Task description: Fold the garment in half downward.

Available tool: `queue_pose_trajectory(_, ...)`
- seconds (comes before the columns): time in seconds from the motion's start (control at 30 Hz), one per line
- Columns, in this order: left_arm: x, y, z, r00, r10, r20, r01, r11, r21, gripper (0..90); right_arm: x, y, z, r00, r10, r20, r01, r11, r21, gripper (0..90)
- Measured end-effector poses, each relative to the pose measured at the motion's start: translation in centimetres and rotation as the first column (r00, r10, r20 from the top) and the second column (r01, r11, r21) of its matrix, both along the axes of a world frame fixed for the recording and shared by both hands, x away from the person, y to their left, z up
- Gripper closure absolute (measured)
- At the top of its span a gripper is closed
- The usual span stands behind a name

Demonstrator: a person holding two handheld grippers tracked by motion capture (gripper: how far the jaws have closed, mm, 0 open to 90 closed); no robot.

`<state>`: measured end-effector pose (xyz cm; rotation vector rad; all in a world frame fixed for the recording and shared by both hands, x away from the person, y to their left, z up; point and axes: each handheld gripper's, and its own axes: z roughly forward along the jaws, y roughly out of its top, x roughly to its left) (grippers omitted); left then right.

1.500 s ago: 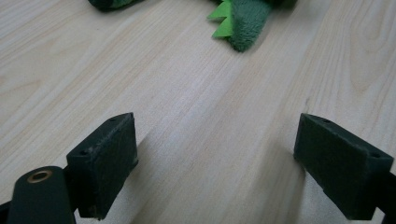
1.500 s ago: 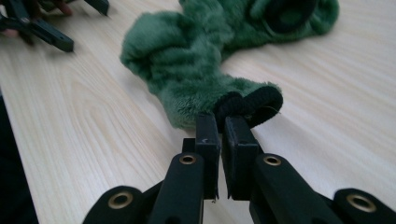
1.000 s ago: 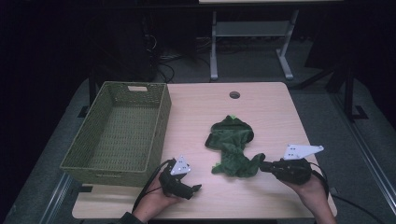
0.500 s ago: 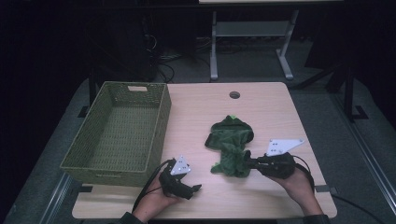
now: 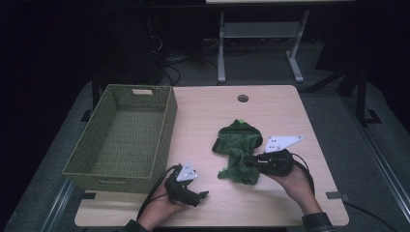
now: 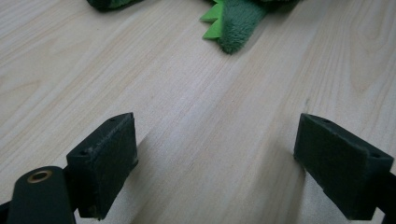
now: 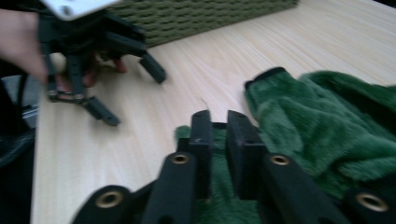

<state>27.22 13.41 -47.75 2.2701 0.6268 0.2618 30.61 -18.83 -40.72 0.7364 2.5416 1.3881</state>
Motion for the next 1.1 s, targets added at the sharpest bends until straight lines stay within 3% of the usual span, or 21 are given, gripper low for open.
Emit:
queue_pose_trajectory(0.2, 0.0, 0.0, 0.0, 1.0, -0.002, 0.001, 0.002, 1.0, 0.001, 12.5, 1.6, 0.8, -1.2, 0.9981, -0.033, -0.053, 0.032, 0.999, -0.012, 89.7)
queue_pose_trajectory(0.4, 0.0, 0.0, 0.0, 1.0, -0.001, -0.002, 0.001, 1.0, 0.001, 12.5, 3.0, 2.0, -3.1, 0.9931, -0.057, -0.102, 0.047, 0.994, -0.098, 89.8)
queue_pose_trajectory(0.57, 0.0, 0.0, 0.0, 1.0, -0.001, -0.002, 0.001, 1.0, 0.001, 12.5, 3.4, 2.8, -4.6, 0.9864, -0.068, -0.15, 0.041, 0.983, -0.177, 90.0)
queue_pose_trajectory(0.67, 0.0, 0.0, 0.0, 1.0, -0.001, -0.002, 0.001, 1.0, 0.001, 12.5, 3.3, 3.1, -4.9, 0.9829, -0.069, -0.171, 0.036, 0.981, -0.192, 90.0)
queue_pose_trajectory(0.9, 0.1, -0.5, 0.0, 0.9997, 0.023, 0.0, -0.023, 0.9997, -0.002, 12.3, 3.3, 3.0, -4.8, 0.9829, -0.072, -0.17, 0.04, 0.982, -0.185, 89.2)
queue_pose_trajectory(1.1, 0.4, -0.9, 0.4, 0.9995, 0.02, -0.025, -0.019, 0.9988, 0.045, 12.6, 3.1, 1.7, -3.2, 0.9853, -0.094, -0.143, 0.075, 0.988, -0.133, 76.1)
